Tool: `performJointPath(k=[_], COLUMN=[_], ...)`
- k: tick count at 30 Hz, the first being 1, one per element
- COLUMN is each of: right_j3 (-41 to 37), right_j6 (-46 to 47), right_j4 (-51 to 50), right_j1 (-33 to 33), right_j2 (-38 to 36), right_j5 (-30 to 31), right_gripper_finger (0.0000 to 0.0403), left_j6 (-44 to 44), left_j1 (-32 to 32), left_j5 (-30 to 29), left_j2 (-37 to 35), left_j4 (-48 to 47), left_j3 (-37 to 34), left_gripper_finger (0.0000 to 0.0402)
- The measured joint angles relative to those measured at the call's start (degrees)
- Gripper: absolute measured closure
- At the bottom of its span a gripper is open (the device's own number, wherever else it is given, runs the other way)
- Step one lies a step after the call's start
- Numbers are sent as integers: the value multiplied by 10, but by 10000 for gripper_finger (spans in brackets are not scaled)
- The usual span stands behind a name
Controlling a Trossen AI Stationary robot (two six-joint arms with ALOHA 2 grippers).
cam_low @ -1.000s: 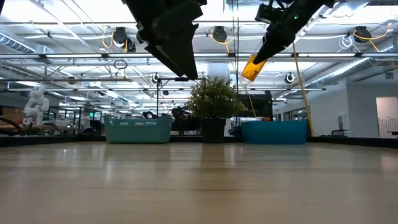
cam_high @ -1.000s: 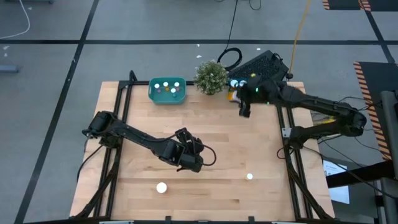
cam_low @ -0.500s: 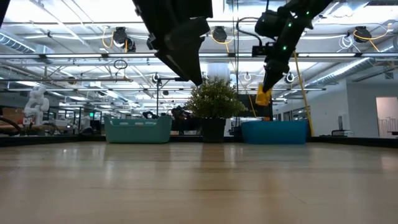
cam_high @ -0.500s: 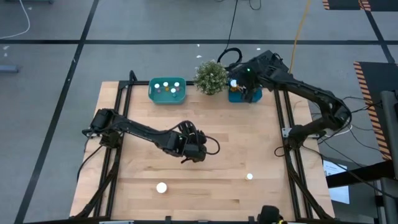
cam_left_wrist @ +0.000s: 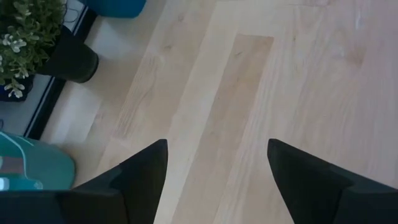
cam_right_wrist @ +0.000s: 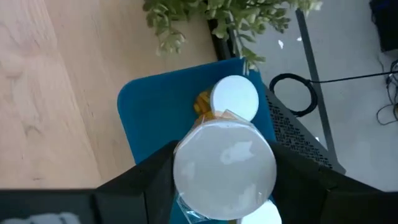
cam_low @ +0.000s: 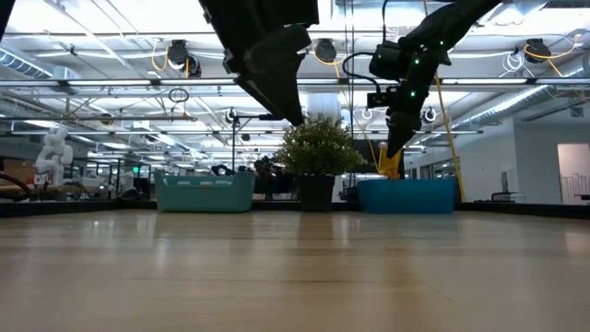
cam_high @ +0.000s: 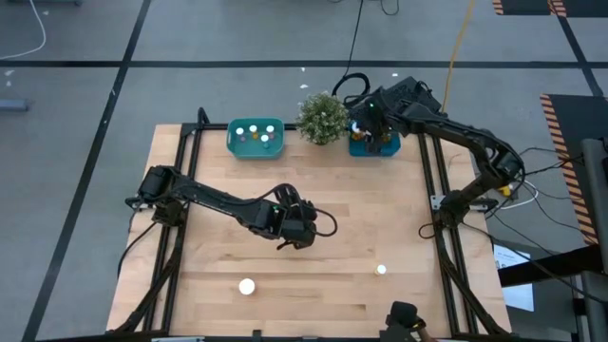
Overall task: Pick and place medicine bottles into bin by pill shape (circle, oval)
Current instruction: Put the big orange pill bottle into the blue bin, then put the small yellow pill bottle into the green bin
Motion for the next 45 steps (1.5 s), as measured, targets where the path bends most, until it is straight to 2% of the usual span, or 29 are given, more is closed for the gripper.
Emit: performJointPath(k=[6,22,36,45], right_j3=[0,0,0,0], right_j6=[15,31,32,31], right_j4=[2,7,8,15], right_j1=[-2,-2,-2,-1], right_j2=[11,84,87,84], right_j5=[-27,-30,-45,-41], right_gripper_finger=[190,190,157,156], left_j6=[24,41,41,44], left_j1=[0,0,0,0], left_j5=[16,20,30,31], left_j2=[0,0,0,0], left_j4=[15,19,23,23], left_j3=[0,0,0,0], left_gripper_finger=[126,126,126,126])
